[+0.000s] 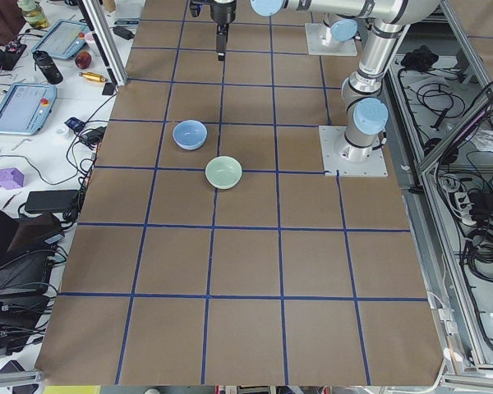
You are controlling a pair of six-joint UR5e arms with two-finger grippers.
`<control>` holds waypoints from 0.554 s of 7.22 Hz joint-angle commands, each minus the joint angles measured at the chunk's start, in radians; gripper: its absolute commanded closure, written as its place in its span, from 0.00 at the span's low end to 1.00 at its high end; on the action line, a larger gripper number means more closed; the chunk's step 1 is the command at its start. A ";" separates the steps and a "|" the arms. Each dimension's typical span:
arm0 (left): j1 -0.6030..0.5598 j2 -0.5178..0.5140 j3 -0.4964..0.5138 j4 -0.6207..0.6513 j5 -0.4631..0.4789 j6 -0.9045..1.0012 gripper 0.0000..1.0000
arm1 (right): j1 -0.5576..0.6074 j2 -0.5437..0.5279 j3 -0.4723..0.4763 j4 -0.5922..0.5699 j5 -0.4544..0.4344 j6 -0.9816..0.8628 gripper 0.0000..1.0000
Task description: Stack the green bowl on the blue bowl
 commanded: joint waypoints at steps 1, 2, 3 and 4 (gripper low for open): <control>0.035 -0.001 -0.013 0.002 0.001 0.080 0.00 | 0.000 0.000 0.000 -0.001 0.000 0.000 0.00; 0.133 -0.009 -0.046 0.003 -0.004 0.138 0.00 | 0.000 0.000 0.000 0.001 0.000 0.000 0.00; 0.223 -0.013 -0.089 0.005 -0.013 0.160 0.00 | 0.000 0.000 0.000 0.001 0.000 0.000 0.00; 0.279 -0.027 -0.111 0.032 -0.012 0.253 0.00 | 0.000 0.000 0.000 -0.001 0.000 0.000 0.00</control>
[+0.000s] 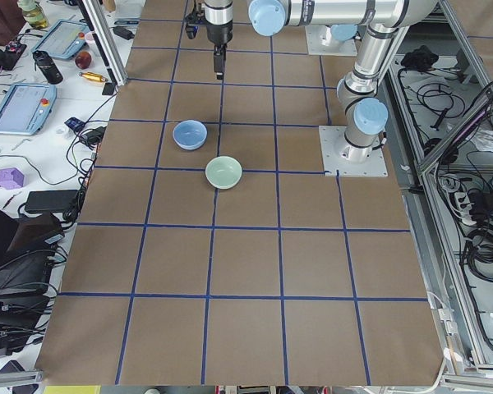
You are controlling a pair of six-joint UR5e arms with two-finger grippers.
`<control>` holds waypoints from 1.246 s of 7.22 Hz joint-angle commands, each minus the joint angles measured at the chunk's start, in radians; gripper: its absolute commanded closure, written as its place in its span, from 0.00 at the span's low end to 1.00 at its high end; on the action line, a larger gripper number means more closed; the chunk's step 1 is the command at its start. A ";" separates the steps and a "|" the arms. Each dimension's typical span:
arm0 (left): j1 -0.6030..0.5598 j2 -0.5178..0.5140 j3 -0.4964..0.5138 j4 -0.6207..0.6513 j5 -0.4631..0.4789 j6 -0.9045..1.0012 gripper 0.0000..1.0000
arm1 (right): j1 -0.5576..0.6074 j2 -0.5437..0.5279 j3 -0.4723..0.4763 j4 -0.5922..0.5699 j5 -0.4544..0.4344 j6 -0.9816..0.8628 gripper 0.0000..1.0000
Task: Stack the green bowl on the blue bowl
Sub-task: 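Move the left gripper down to the pale green bowl's rim and grasp it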
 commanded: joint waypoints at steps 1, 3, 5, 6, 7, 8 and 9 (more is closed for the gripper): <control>0.134 -0.036 -0.049 0.036 -0.003 0.189 0.00 | 0.000 0.000 0.000 0.000 0.000 0.000 0.00; 0.259 -0.084 -0.132 0.176 -0.004 0.322 0.00 | 0.000 0.000 0.000 -0.001 0.000 0.000 0.00; 0.361 -0.150 -0.248 0.412 -0.006 0.421 0.00 | 0.000 0.000 0.000 0.000 0.000 0.000 0.00; 0.387 -0.183 -0.290 0.475 -0.006 0.430 0.04 | 0.000 0.000 0.000 0.000 0.000 0.000 0.00; 0.409 -0.223 -0.304 0.516 -0.007 0.437 0.06 | 0.000 0.000 0.000 0.000 0.000 0.000 0.00; 0.410 -0.260 -0.306 0.569 -0.010 0.438 0.05 | 0.000 0.000 0.000 0.000 0.000 0.000 0.00; 0.410 -0.301 -0.309 0.620 -0.030 0.440 0.04 | 0.000 0.000 0.000 -0.001 0.000 0.000 0.00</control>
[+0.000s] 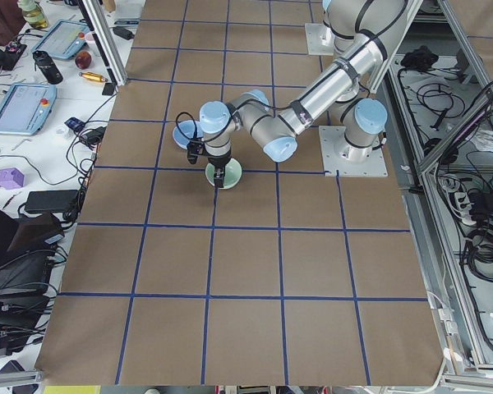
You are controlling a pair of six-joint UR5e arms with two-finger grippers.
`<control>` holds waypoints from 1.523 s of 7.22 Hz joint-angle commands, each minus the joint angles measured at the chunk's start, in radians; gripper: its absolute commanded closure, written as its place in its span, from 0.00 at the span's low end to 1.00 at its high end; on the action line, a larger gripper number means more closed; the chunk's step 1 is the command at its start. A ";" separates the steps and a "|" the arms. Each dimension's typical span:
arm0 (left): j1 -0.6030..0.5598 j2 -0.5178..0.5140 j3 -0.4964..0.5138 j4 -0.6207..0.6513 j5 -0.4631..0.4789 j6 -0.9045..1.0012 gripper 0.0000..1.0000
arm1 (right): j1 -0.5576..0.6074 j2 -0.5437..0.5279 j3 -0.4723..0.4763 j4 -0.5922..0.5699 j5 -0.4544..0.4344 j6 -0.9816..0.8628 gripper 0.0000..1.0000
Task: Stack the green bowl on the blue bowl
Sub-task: 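Move the left gripper down to the pale green bowl's rim and grasp it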
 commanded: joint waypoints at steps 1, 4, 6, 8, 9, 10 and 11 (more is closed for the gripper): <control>0.005 -0.077 -0.008 0.085 -0.020 0.003 0.04 | 0.000 0.000 0.000 -0.001 0.000 0.000 0.00; 0.016 -0.083 -0.037 0.085 -0.020 0.009 0.14 | 0.000 0.000 0.000 -0.001 0.000 0.000 0.00; 0.024 -0.081 -0.038 0.076 -0.021 0.084 0.74 | 0.000 0.000 0.000 -0.001 0.000 0.000 0.00; 0.024 -0.081 -0.037 0.071 -0.029 0.085 0.92 | 0.000 0.000 0.000 0.000 0.000 0.000 0.00; 0.025 -0.078 -0.034 0.071 -0.056 0.085 0.95 | 0.000 0.000 0.000 -0.001 0.000 0.000 0.00; 0.025 -0.066 -0.031 0.065 -0.054 0.091 1.00 | 0.000 0.000 0.000 0.000 0.000 0.000 0.00; 0.028 -0.059 -0.028 0.050 -0.054 0.092 1.00 | 0.000 0.000 0.000 0.000 0.000 0.000 0.00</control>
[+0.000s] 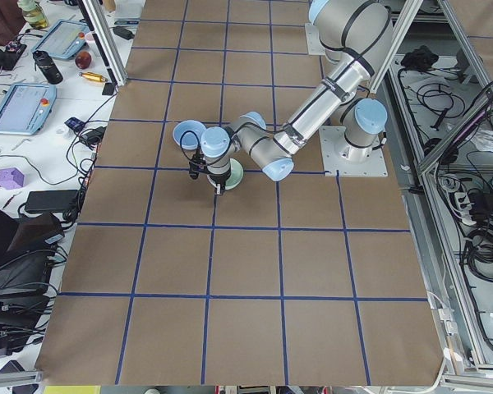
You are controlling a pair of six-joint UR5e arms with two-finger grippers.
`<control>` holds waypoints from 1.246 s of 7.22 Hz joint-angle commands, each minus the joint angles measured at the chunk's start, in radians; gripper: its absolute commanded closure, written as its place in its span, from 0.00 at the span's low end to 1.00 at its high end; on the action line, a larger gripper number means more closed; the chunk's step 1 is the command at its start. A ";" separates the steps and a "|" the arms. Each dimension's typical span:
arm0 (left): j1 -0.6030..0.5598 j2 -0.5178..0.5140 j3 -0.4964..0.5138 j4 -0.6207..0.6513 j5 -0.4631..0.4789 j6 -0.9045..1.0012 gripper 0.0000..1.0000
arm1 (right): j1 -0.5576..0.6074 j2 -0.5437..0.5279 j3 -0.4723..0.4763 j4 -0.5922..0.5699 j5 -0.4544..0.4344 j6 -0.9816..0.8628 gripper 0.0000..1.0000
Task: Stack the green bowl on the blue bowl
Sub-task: 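Lift the green bowl with the left gripper toward the blue bowl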
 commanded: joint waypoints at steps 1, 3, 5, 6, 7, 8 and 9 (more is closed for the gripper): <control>-0.005 0.027 0.034 -0.046 -0.006 0.001 1.00 | 0.000 0.000 0.000 -0.001 0.000 0.000 0.00; -0.060 0.044 0.178 -0.243 -0.056 -0.013 1.00 | 0.000 0.000 0.000 -0.001 0.000 0.000 0.00; -0.197 0.063 0.214 -0.253 -0.042 -0.083 1.00 | 0.000 0.000 0.000 0.000 0.000 0.000 0.00; -0.252 0.061 0.214 -0.250 -0.041 -0.158 1.00 | 0.000 0.000 0.000 0.000 0.000 0.000 0.00; -0.290 0.047 0.231 -0.246 -0.044 -0.279 1.00 | 0.000 0.000 0.000 -0.001 0.000 0.000 0.00; -0.304 0.017 0.272 -0.252 -0.039 -0.332 1.00 | 0.000 0.000 0.000 0.000 0.000 0.000 0.00; -0.303 -0.017 0.303 -0.250 -0.027 -0.343 1.00 | 0.000 0.000 0.002 -0.001 0.000 0.000 0.00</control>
